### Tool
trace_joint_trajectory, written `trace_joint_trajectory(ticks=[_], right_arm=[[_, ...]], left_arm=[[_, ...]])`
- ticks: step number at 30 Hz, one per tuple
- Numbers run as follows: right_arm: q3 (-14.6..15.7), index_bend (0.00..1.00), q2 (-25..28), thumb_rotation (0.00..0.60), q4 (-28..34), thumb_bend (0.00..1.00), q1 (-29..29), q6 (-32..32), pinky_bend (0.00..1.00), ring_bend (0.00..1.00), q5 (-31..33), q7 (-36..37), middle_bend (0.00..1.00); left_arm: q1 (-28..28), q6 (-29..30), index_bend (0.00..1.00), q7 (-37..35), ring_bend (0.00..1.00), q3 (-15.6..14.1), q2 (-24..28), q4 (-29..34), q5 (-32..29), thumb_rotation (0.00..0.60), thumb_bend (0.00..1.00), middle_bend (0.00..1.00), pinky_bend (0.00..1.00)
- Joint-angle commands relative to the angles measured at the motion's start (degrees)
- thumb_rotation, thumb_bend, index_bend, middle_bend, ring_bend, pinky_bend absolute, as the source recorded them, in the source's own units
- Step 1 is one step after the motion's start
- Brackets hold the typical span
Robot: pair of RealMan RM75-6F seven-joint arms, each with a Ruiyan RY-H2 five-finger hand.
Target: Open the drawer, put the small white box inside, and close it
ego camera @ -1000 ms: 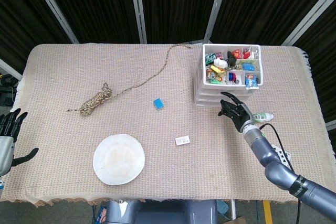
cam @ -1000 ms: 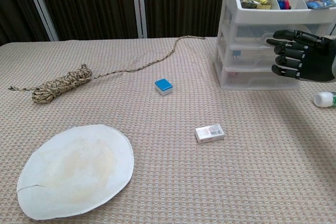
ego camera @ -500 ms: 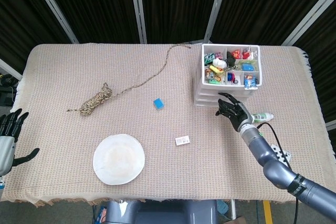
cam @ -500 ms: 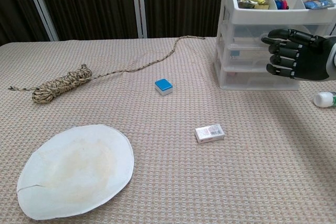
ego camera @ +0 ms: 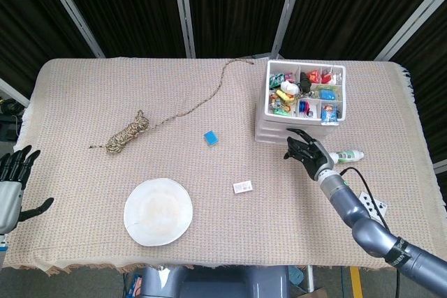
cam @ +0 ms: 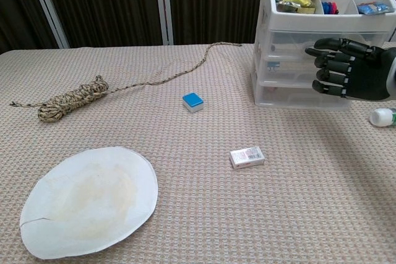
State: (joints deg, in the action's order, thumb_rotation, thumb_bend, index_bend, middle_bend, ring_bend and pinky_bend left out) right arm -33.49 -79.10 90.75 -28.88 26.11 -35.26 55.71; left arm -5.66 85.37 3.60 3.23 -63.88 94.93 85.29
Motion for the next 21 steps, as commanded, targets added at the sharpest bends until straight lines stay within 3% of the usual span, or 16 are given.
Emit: trace_joint_trajectory(ticks=[1, 15, 21], right_arm=[[-0.28, 0.35, 0.10, 0.600, 1.15, 0.30, 0.96, -0.35, 0.59, 0.70, -0.85, 0.18, 0.72], [0.32, 0.35, -0.60, 0.600, 6.35, 0.30, 5.30, 0.12, 0.59, 0.70, -7.30, -0.88, 0.72], [0.90, 0.34, -0.87, 0.600, 6.12, 0.30, 5.88, 0.47, 0.59, 0.70, -7.19, -0.93, 0.71]], left_arm=[[-0.01, -0.04, 0.06, 0.07, 0.00, -0.02, -0.04, -0.02, -0.01, 0.600, 0.21, 0.00, 0.00], [-0.07, 0.02, 0.06, 0.09, 0.00, -0.11, -0.11, 0.04, 0.23, 0.600, 0.21, 0.00, 0.00], [-0.04, 0.10, 0.06, 0.00, 0.00, -0.16, -0.06, 0.04, 0.32, 0.600, 0.21, 0.00, 0.00]])
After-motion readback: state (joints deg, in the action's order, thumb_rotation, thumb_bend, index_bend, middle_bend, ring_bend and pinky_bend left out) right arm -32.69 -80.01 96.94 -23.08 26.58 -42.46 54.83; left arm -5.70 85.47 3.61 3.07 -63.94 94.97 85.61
